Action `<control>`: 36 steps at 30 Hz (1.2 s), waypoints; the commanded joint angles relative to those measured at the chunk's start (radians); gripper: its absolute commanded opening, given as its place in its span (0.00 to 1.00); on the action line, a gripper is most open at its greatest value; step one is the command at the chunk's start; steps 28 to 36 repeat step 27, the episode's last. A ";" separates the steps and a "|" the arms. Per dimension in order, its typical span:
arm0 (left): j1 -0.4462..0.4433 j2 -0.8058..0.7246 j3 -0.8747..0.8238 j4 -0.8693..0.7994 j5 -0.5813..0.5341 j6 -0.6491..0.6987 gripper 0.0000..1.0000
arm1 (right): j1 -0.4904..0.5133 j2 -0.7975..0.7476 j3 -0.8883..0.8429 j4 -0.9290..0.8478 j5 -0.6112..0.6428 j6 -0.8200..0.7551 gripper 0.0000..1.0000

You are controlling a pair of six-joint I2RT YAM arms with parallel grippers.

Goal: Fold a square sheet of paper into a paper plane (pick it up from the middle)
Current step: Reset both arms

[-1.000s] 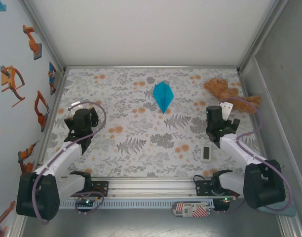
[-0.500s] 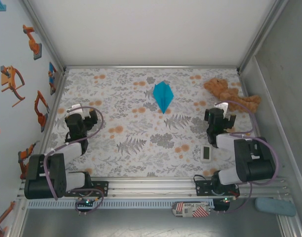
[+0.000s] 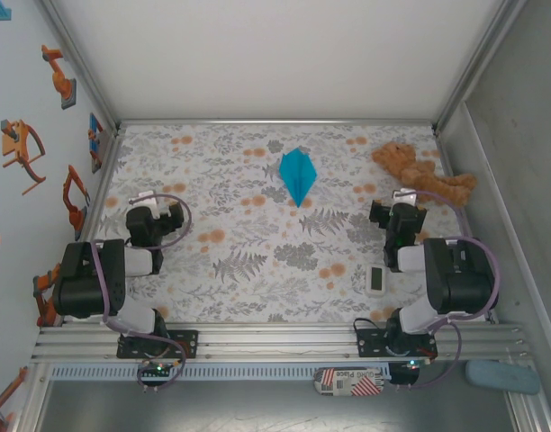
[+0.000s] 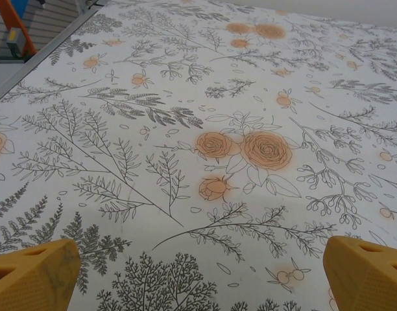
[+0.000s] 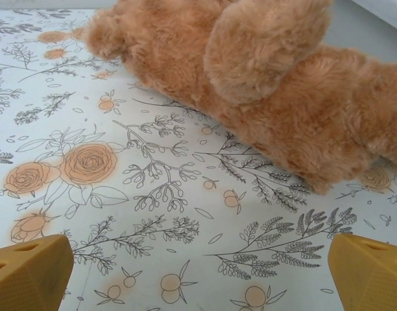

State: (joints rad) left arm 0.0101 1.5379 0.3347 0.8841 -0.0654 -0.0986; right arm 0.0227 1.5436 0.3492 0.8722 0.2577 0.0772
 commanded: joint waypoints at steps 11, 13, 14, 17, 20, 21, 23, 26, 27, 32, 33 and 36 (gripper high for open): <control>-0.057 0.003 0.064 -0.025 -0.122 0.045 0.96 | -0.014 0.001 0.016 0.042 -0.015 0.011 0.99; -0.058 0.003 0.063 -0.027 -0.123 0.045 0.96 | -0.014 0.001 0.016 0.043 -0.015 0.012 0.99; -0.058 0.003 0.064 -0.025 -0.122 0.046 0.96 | -0.015 0.001 0.016 0.043 -0.018 0.011 0.99; -0.058 0.004 0.065 -0.028 -0.120 0.045 0.96 | -0.015 0.001 0.016 0.042 -0.017 0.011 0.99; -0.056 0.004 0.066 -0.029 -0.120 0.045 0.96 | -0.016 0.001 0.017 0.042 -0.019 0.011 0.99; -0.055 0.006 0.068 -0.034 -0.116 0.045 0.96 | -0.016 0.001 0.017 0.040 -0.020 0.011 0.99; -0.052 0.005 0.070 -0.038 -0.110 0.042 0.96 | -0.017 0.001 0.017 0.040 -0.020 0.011 0.99; -0.051 0.005 0.066 -0.032 -0.108 0.044 0.96 | -0.017 -0.001 0.016 0.040 -0.021 0.011 0.99; -0.052 0.004 0.066 -0.032 -0.108 0.045 0.96 | -0.017 -0.002 0.014 0.042 -0.021 0.011 0.99; -0.052 0.004 0.066 -0.032 -0.108 0.045 0.96 | -0.017 -0.002 0.014 0.042 -0.021 0.011 0.99; -0.052 0.004 0.066 -0.032 -0.108 0.045 0.96 | -0.017 -0.002 0.014 0.042 -0.021 0.011 0.99; -0.052 0.004 0.066 -0.032 -0.108 0.045 0.96 | -0.017 -0.002 0.014 0.042 -0.021 0.011 0.99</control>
